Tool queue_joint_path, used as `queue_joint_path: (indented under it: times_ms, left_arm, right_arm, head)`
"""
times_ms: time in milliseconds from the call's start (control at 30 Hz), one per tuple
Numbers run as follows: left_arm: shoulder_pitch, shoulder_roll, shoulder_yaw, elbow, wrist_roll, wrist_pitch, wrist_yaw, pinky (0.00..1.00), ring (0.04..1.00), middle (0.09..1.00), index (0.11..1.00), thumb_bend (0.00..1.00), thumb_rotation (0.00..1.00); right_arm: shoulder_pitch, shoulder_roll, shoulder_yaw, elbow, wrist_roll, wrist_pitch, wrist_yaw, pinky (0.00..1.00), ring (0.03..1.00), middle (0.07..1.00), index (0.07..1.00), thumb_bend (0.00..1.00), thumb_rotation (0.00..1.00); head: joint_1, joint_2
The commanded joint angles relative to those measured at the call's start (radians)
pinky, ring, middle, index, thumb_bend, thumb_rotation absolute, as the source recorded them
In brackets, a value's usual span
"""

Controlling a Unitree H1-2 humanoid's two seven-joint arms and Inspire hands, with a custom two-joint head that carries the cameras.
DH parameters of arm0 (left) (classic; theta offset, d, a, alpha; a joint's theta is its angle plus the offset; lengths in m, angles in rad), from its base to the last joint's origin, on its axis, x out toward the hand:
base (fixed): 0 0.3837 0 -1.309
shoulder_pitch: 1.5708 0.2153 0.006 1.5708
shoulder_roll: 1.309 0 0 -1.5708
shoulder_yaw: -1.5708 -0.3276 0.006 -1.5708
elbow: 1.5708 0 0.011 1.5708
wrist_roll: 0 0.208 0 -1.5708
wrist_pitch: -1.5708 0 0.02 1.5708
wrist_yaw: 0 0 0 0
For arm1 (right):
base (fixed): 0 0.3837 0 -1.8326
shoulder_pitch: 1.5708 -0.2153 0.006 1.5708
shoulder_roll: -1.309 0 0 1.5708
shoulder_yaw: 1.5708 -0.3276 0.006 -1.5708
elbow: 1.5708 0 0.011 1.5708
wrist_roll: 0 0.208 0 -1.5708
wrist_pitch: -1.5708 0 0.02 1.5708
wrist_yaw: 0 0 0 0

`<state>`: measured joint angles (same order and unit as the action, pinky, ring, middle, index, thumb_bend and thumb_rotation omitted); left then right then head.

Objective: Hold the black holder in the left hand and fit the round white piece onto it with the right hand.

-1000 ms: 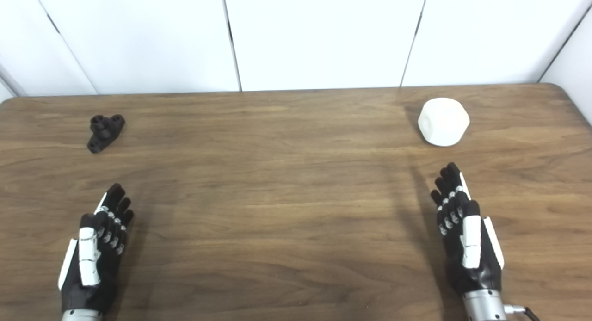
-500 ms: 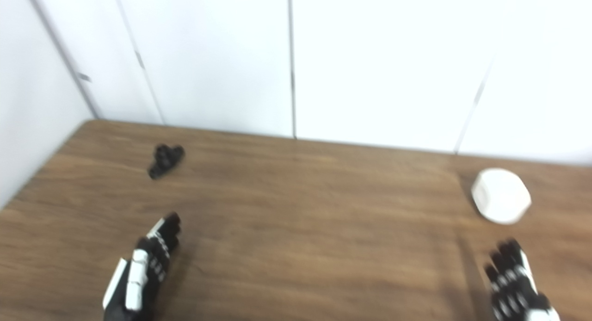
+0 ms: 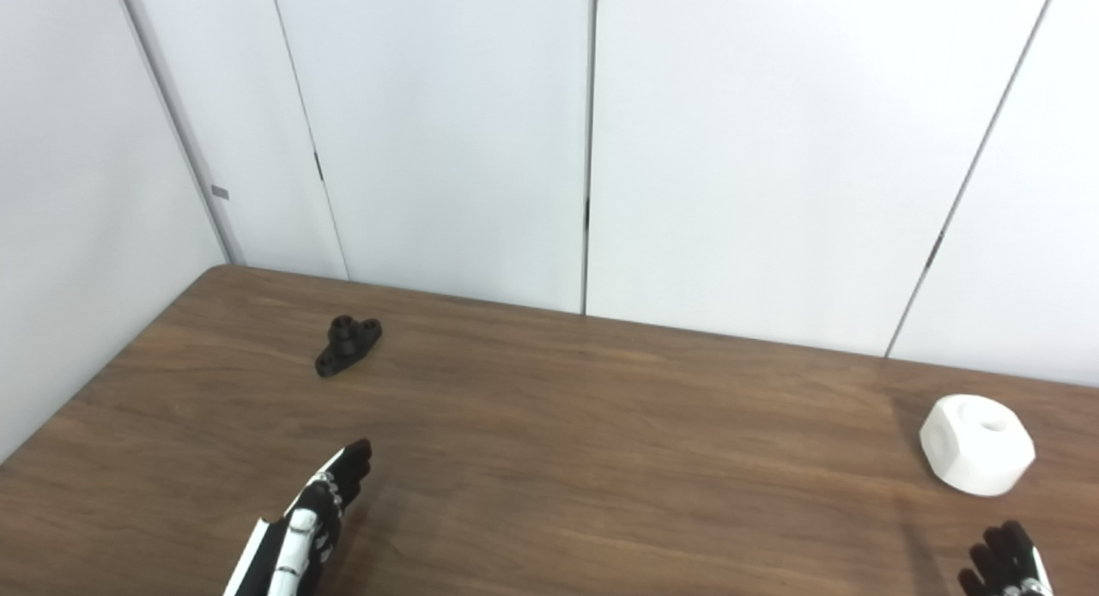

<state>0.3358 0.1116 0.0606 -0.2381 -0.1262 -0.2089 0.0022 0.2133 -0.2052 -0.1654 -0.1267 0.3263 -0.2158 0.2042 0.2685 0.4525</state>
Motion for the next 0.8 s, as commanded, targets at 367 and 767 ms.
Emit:
queue_joint_path:
  times_ms: [367, 767]
  left_arm:
    - [0.028, -0.075, -0.021, 0.005, 0.213, -0.003, 0.118, 0.9, 0.924, 0.915, 0.873, 0.53, 0.17]
    - [-0.07, -0.009, 0.043, -0.12, 0.549, 0.199, 0.226, 0.94, 0.934, 0.913, 0.849, 0.83, 0.25]
  right_arm:
    - [0.033, 0.0, -0.006, 0.111, -0.019, -0.036, 0.011, 1.0, 1.0, 1.0, 0.99, 0.77, 1.0]
    - [0.044, 0.004, 0.0, 0.093, -0.017, -0.03, 0.014, 1.0, 1.0, 1.0, 0.998, 0.8, 1.0]
  head:
    - [0.005, 0.018]
    - [-0.008, 0.022]
